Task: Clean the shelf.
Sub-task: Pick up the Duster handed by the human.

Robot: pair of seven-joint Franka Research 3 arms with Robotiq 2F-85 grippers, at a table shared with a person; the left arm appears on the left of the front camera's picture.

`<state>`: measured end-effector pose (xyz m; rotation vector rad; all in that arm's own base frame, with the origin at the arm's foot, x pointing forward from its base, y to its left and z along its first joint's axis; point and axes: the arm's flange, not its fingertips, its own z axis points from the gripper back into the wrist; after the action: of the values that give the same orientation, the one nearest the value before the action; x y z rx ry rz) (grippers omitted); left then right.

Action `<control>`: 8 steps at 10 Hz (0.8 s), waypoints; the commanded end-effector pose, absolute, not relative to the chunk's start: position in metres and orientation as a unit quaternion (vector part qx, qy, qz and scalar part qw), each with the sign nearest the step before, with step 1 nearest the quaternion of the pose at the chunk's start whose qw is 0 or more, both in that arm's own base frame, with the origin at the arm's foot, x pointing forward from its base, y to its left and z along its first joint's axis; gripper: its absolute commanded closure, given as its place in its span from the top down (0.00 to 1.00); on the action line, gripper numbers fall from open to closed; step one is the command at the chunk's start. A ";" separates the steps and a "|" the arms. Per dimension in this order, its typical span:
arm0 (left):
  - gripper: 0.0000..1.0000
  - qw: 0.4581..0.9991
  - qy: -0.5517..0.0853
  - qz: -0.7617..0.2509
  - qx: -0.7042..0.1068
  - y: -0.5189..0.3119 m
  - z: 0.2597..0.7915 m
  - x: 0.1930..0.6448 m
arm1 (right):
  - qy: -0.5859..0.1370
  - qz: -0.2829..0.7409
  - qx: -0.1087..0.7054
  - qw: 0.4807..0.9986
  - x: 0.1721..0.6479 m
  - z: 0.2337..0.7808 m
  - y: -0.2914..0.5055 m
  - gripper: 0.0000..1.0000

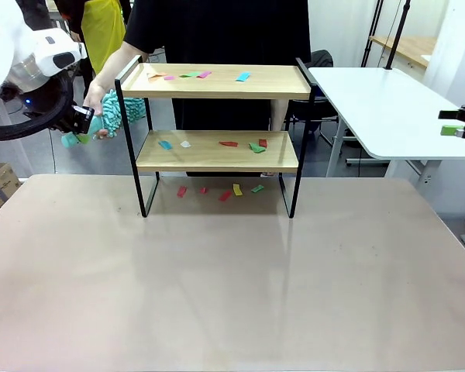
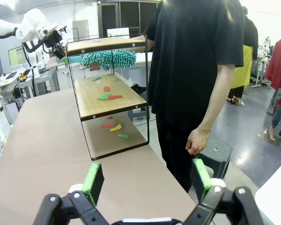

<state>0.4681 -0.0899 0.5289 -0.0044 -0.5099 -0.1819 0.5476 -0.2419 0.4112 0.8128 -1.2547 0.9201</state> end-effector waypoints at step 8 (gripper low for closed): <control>0.00 0.968 -0.247 -0.046 -0.006 -0.086 0.529 0.469 | -0.551 0.405 0.356 0.637 0.548 0.414 -0.240 1.00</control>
<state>0.4689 -0.0855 0.5269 -0.0243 -0.4896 -0.0654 0.5476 -0.2419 0.4112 0.8128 -1.2547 0.9201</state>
